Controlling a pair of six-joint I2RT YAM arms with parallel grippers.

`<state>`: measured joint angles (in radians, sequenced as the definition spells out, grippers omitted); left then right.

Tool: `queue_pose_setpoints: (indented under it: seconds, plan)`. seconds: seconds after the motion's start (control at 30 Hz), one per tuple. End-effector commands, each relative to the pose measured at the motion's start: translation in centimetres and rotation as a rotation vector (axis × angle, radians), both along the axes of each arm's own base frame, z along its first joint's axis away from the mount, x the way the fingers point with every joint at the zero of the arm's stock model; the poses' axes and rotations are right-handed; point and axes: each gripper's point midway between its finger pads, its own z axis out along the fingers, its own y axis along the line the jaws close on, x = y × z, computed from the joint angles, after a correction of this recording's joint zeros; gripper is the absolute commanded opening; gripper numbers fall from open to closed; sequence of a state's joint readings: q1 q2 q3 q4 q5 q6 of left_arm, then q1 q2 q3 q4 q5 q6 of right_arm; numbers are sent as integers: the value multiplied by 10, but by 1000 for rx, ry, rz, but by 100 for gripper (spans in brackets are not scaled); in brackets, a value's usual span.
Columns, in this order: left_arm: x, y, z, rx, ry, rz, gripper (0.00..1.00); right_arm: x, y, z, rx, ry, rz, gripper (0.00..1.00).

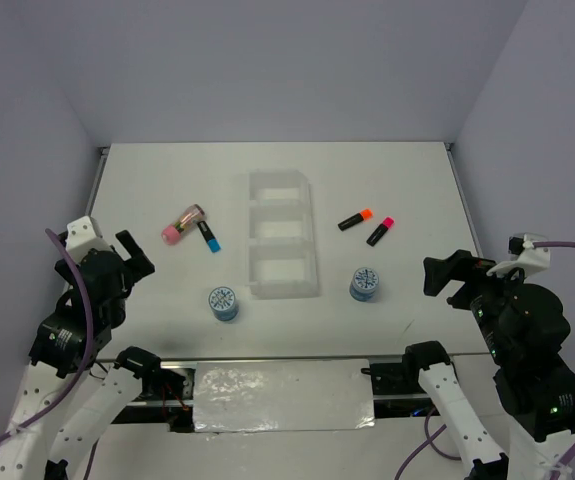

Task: Sort the stationery into containers
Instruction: Pick up the stationery from the center of the board.

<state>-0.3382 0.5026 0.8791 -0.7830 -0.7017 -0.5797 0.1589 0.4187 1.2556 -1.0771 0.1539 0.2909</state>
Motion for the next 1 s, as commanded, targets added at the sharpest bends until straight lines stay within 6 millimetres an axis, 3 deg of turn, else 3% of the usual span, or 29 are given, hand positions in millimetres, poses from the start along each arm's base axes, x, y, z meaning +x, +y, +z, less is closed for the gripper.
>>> queue_pose_setpoints:
  seconds: [0.0, 0.23, 0.33, 0.43, 0.47, 0.63, 0.73, 0.77, 0.83, 0.97]
  plan:
    - [4, 1, 18, -18, -59, 9, 99, -1, -3, 10, 11, -47, -20, 100]
    - [5, 0, 18, -21, -60, 1, 99, 2, 0, 8, 10, -34, -5, 100]
    - [6, -1, 19, -21, -63, -7, 99, 12, 9, -4, 13, 27, 36, 100]
    - [7, -2, 18, -19, -59, -14, 99, 35, 15, -36, 21, 166, 34, 100]
    - [9, -1, 16, -15, -49, -11, 99, 49, 20, -56, 29, 233, 36, 100]
    - [12, 1, 11, -8, -18, 4, 99, 90, 55, -116, 114, 396, 119, 100]
    - [14, -2, 8, -6, -8, -9, 99, 105, 68, -144, 86, 453, 111, 100]
    - [15, -2, 7, -6, 0, -11, 99, 107, 74, -165, 79, 512, 114, 100]
    - [17, -4, 5, -4, 9, -16, 99, 115, 79, -187, 66, 558, 98, 100]
    - [20, -6, 2, -2, 24, -29, 99, 123, 86, -211, 28, 604, 75, 100]
